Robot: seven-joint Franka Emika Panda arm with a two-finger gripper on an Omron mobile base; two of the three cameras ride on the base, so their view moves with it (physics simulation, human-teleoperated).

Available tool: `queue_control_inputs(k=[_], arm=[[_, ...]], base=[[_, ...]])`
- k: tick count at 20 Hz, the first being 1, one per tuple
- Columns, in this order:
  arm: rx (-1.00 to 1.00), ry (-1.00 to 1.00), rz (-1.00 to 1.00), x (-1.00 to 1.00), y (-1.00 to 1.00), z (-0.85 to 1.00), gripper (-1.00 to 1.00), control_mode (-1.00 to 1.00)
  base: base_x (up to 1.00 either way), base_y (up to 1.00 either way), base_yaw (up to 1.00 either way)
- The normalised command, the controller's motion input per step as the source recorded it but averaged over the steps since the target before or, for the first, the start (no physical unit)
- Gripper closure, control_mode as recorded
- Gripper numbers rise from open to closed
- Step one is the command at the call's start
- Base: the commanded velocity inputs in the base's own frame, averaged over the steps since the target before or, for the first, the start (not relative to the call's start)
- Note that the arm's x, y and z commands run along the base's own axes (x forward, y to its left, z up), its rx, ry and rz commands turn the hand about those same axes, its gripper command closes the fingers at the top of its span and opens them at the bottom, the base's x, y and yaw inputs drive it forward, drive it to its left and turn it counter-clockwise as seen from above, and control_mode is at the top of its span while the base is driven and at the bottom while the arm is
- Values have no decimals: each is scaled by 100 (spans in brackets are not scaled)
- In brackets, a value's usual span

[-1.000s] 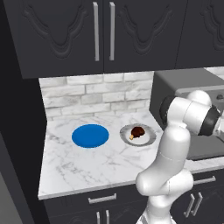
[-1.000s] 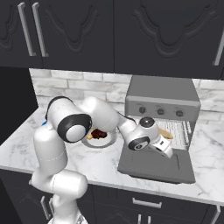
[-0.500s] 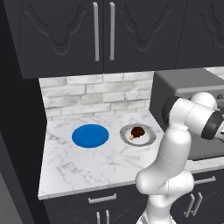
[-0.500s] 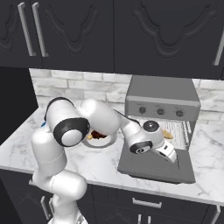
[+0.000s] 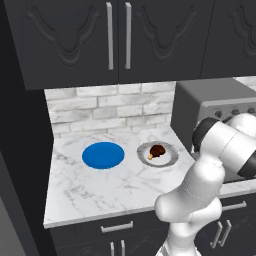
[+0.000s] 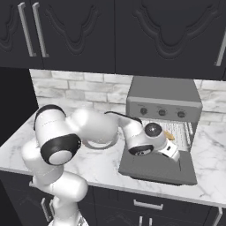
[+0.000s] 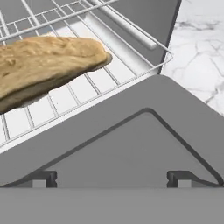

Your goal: Open the toaster oven door. Place the baguette on the bottom rack in the toaster oven and place the steak on the top rack.

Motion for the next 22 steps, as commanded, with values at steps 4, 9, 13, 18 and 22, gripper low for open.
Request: queue_control_inputs(k=[4, 9, 13, 18, 22], arm=[[0, -21, 16, -8, -3, 30, -100, -100], [0, -31, 19, -15, -3, 16, -100, -100], [-1, -18, 13, -2, -11, 23, -100, -100], [-5, 0, 5, 0, -10, 32, -100, -100], [-2, 0, 10, 0, -23, 33, -100, -100]], base=[[0, 0, 0], [0, 0, 0], [0, 0, 0], [0, 0, 0], [0, 0, 0]])
